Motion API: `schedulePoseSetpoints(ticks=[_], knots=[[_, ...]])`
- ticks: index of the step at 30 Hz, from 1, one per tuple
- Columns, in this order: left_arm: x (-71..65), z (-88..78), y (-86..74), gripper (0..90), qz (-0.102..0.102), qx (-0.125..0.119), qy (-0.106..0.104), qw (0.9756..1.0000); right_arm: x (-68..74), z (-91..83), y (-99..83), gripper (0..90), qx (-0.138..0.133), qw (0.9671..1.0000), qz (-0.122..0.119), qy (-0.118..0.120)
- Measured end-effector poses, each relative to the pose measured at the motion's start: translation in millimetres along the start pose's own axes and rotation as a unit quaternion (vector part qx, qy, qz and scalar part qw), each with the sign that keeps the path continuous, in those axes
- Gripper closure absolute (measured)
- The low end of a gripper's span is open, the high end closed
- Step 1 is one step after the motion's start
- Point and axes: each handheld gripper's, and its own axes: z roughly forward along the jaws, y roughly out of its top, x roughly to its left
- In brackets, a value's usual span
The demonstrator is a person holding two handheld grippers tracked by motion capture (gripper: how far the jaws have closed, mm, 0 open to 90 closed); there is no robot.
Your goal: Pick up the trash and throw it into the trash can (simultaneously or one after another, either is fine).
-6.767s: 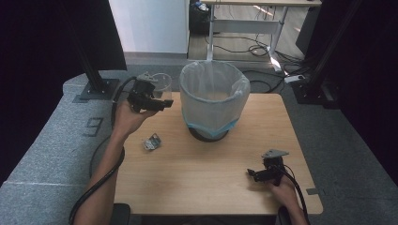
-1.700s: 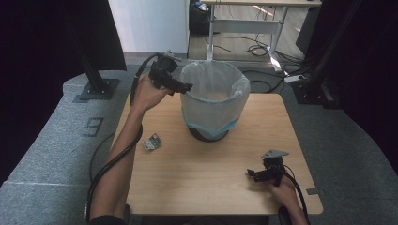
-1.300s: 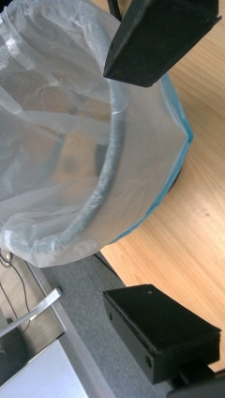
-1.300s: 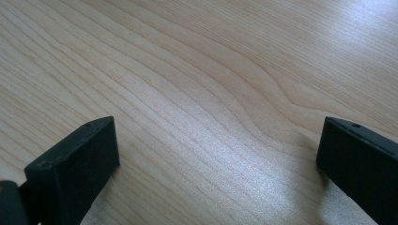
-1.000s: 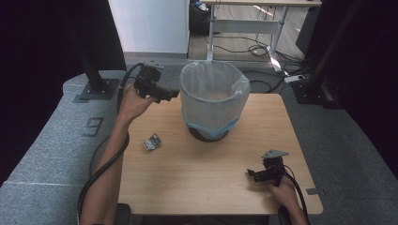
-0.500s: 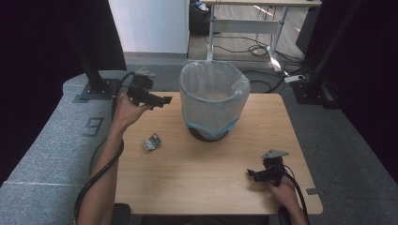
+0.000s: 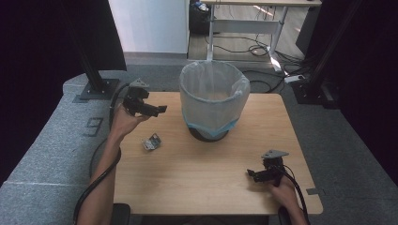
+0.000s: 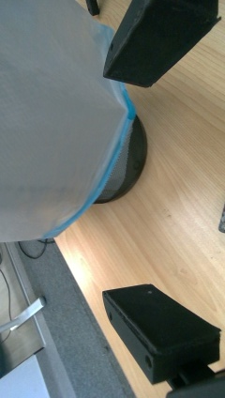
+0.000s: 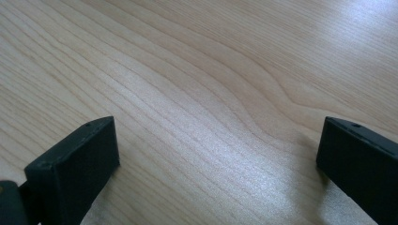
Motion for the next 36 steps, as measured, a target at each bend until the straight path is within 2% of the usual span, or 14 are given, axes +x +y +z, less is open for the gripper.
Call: schedulePoseSetpoints(ticks=[11, 20, 28, 33, 36], knots=[[8.5, 7.1, -30.1, 0.0, -0.014, 0.009, -0.006, 0.9998, 0.0, -0.1, 0.0, 0.0, 0.000, 1.0000, 0.000, 0.000], [14.9, 14.7, -56.0, 0.3, -0.025, 0.013, -0.001, 0.9996, 0.0, -0.1, 0.0, 0.0, 0.000, 1.0000, 0.000, 0.000], [18.3, 25.8, -76.5, 0.1, -0.022, 0.025, -0.001, 0.9995, 0.0, -0.1, 0.0, 0.0, 0.001, 1.0000, 0.000, 0.000], [19.5, 33.4, -89.3, 0.0, -0.013, 0.038, 0.011, 0.9991, 0.1, -0.1, 0.0, 0.0, 0.000, 1.0000, 0.000, 0.000], [22.3, 38.3, -98.9, 0.0, -0.020, 0.041, 0.016, 0.9988, 0.0, -0.1, 0.0, 0.0, 0.000, 1.0000, 0.000, 0.000]])
